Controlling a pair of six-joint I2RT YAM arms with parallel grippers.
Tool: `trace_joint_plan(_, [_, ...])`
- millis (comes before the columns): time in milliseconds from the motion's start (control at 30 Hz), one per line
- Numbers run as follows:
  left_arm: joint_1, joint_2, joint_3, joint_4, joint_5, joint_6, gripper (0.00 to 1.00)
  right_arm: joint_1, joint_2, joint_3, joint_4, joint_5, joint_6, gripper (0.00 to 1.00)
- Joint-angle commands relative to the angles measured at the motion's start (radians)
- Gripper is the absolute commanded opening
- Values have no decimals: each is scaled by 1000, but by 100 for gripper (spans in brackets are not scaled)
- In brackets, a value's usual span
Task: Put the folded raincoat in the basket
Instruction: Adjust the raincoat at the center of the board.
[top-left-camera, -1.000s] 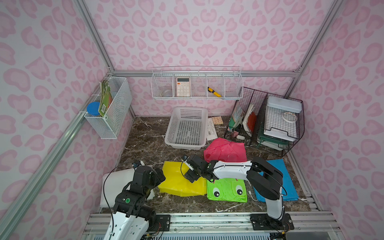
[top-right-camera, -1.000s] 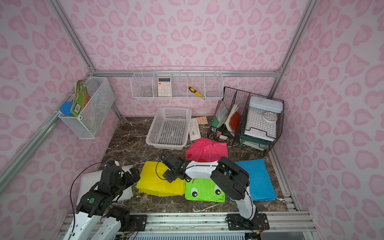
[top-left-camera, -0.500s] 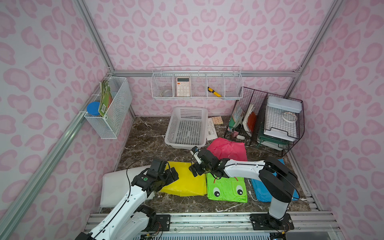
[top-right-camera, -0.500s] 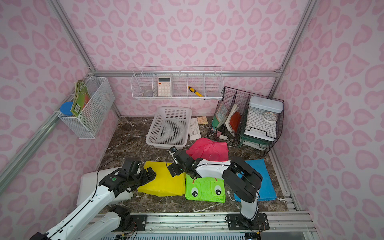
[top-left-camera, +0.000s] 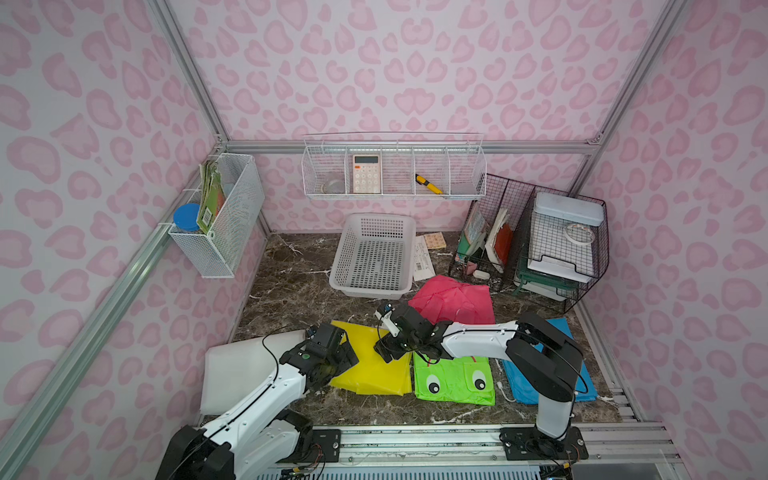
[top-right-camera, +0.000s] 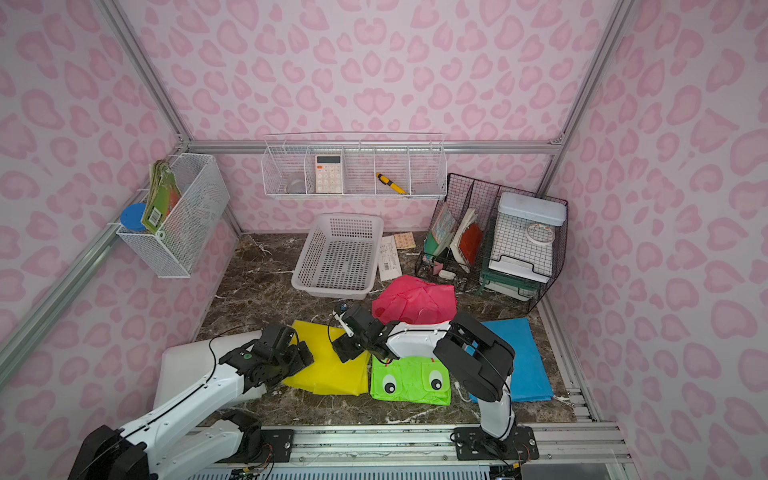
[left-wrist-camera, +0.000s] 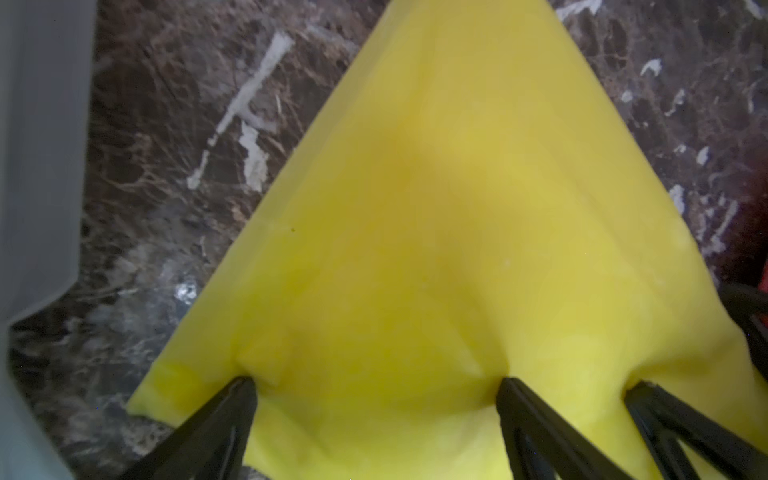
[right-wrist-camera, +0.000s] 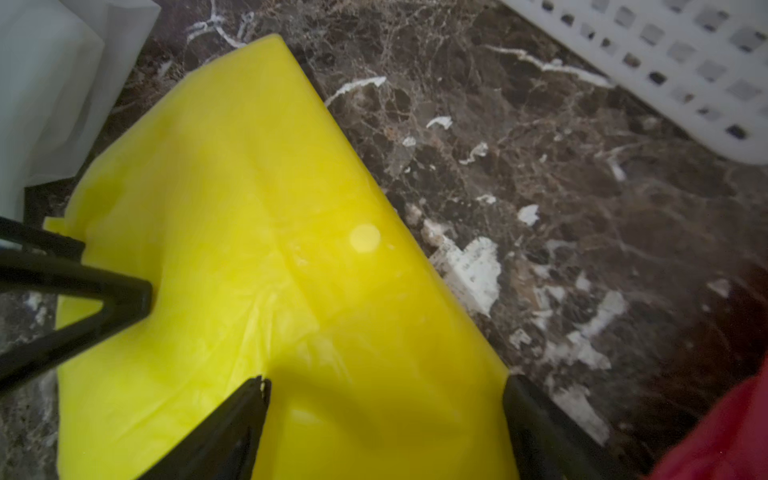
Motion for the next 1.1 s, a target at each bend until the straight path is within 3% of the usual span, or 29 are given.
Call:
trace_joint_plan(0, [2,79,48,17,-67,38,96,22,-33,-32,6,-2,12,91])
trace_joint_plan(367, [54,368,197,173,-70,139,96,126,-128,-132,28,-45,22,91])
trace_joint_plan(533, [55,320,219,221,-82,188,96,179,-122,-126,39,-70,44,90])
trace_joint_plan(667, [52,260,264,120,-118,218,96,183,-185,-150,43,-5,52,90])
trace_joint_plan(767, [28,192,274,-30,-187,172,97,125,-244,-170,31,45,85,90])
trace_joint_plan(900, [-3,89,218,-159,-216,82,97,4,-275,-192,95,-89,94,88])
trace_joint_plan(1067, [-2,34,143,-208,-218,29,96,-28,-165,-104,107,-179,153,82])
